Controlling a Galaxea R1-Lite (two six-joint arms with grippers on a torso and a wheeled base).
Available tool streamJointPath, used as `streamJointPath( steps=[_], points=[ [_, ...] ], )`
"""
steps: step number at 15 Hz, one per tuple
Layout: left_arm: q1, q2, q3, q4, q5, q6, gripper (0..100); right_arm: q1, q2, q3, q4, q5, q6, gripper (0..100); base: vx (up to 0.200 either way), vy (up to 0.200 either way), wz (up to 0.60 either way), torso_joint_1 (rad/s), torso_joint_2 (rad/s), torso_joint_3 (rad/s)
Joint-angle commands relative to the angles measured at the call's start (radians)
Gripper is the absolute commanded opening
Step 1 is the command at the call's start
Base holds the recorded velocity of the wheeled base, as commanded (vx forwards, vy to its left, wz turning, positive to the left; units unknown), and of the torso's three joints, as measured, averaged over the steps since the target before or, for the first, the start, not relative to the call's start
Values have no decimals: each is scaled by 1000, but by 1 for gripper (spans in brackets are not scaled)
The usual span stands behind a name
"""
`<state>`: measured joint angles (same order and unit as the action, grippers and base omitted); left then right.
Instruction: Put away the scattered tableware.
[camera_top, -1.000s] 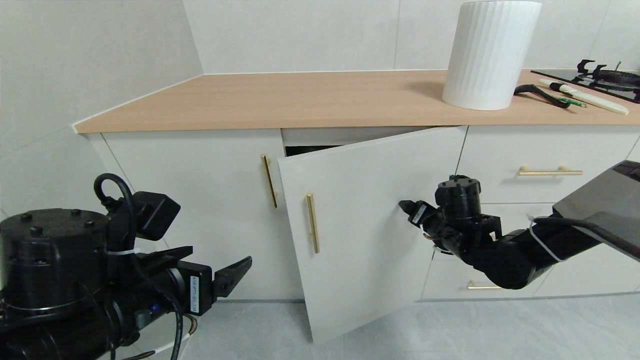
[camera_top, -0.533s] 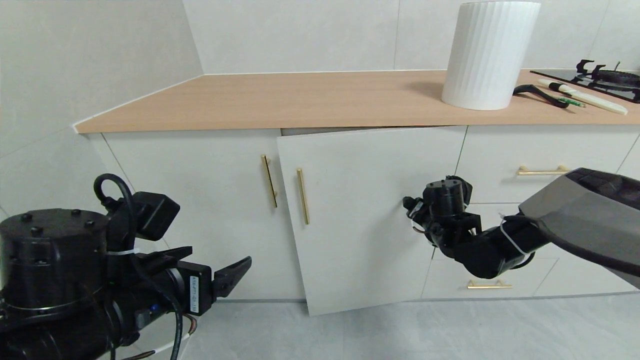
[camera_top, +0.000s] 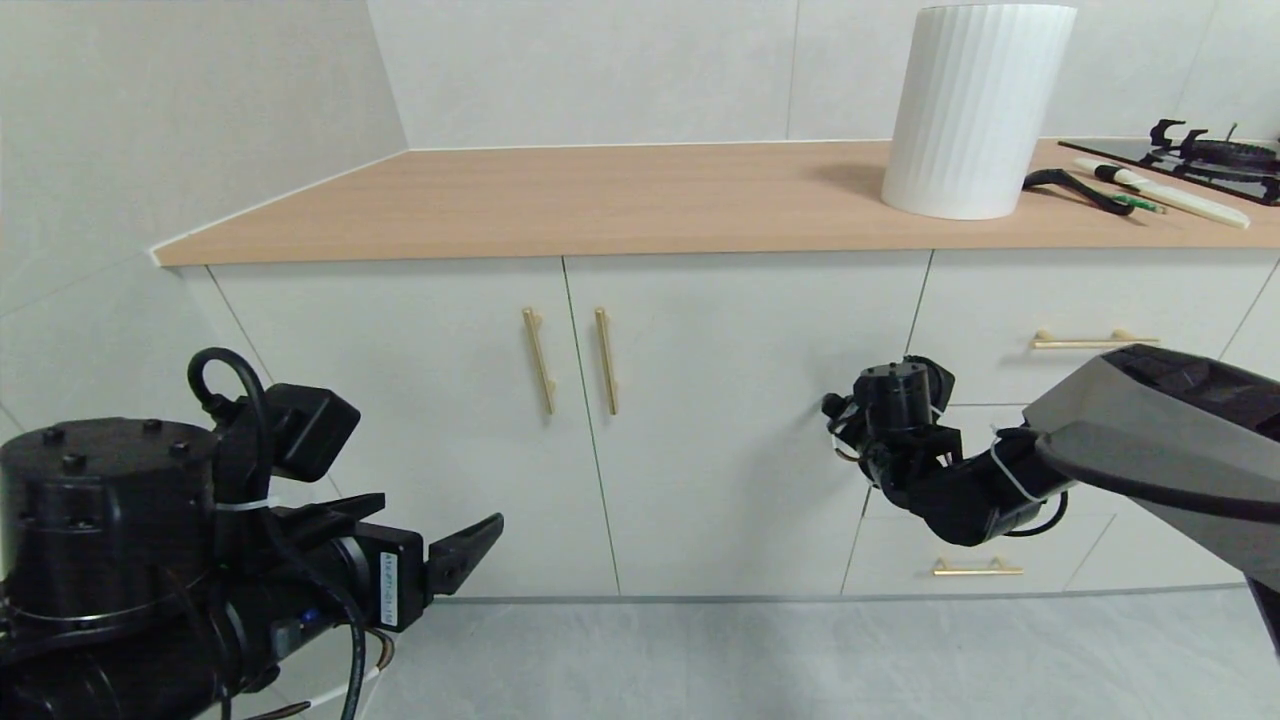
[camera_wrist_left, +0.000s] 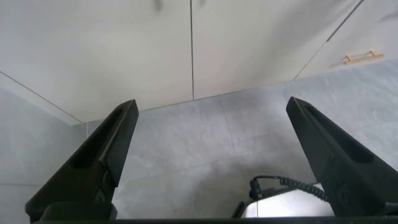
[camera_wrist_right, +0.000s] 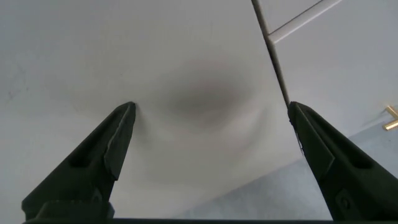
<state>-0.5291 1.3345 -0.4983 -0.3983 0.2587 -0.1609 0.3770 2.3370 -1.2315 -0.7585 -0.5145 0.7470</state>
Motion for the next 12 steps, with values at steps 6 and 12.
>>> streamJointPath(
  steps=[6, 12],
  points=[
    [5, -14, -2, -7, 4, -3, 100, 45, -234, 236, -2, 113, -83, 100, 0, 0, 0, 0, 0, 0],
    [141, -245, 50, -4, 56, -8, 100, 52, -752, 575, 1, 114, -210, 100, 0, 0, 0, 0, 0, 0]
  ],
)
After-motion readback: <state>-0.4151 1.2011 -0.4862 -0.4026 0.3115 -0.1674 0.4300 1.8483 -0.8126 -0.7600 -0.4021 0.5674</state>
